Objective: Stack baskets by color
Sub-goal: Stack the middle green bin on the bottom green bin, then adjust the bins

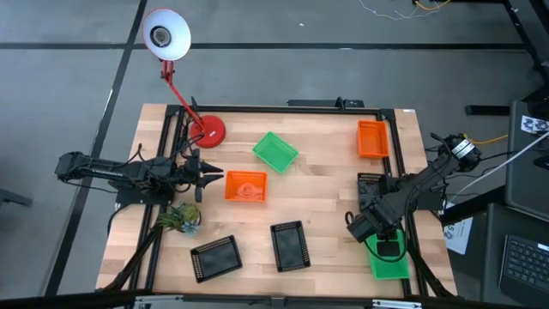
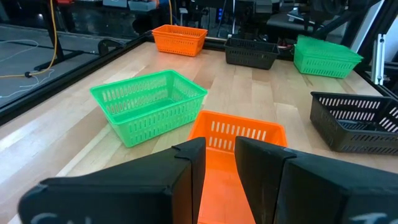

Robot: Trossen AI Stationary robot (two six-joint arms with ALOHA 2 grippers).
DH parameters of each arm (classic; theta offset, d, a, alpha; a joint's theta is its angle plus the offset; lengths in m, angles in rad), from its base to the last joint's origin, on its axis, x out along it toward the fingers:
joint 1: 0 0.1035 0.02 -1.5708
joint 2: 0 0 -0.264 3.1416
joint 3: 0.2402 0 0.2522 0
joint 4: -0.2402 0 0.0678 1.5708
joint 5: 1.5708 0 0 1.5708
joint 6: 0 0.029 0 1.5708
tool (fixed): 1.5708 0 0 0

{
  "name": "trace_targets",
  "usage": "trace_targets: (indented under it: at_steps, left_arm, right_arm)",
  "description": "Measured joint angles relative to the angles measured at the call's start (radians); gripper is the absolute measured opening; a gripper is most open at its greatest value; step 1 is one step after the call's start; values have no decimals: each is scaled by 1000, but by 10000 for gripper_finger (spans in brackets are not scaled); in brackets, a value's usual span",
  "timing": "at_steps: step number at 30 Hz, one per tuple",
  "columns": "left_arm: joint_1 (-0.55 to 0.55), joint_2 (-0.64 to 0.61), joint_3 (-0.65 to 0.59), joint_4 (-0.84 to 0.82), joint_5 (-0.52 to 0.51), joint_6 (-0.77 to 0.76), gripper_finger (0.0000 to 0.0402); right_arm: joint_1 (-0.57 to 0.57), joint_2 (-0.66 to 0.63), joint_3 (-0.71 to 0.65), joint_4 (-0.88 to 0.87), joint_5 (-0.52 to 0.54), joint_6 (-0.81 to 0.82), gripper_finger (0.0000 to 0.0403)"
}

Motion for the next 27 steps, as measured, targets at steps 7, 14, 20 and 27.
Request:
trace_targets:
  at_steps: [7, 14, 20, 27]
  left_arm:
    - [0, 0, 0, 0, 0, 0, 80]
    - [0, 0, 0, 0, 0, 0, 80]
    - [0, 0, 0, 0, -5, -98, 79]
    - [-1, 48, 161, -298, -48, -170, 40]
  right_arm:
    - [-5, 0, 33, 41, 12, 53, 106]
    - [-51, 0, 58, 513, 408, -95, 102]
    - [-161, 0, 59, 752, 804, -266, 100]
    - [-256, 0, 59, 687, 821, -210, 100]
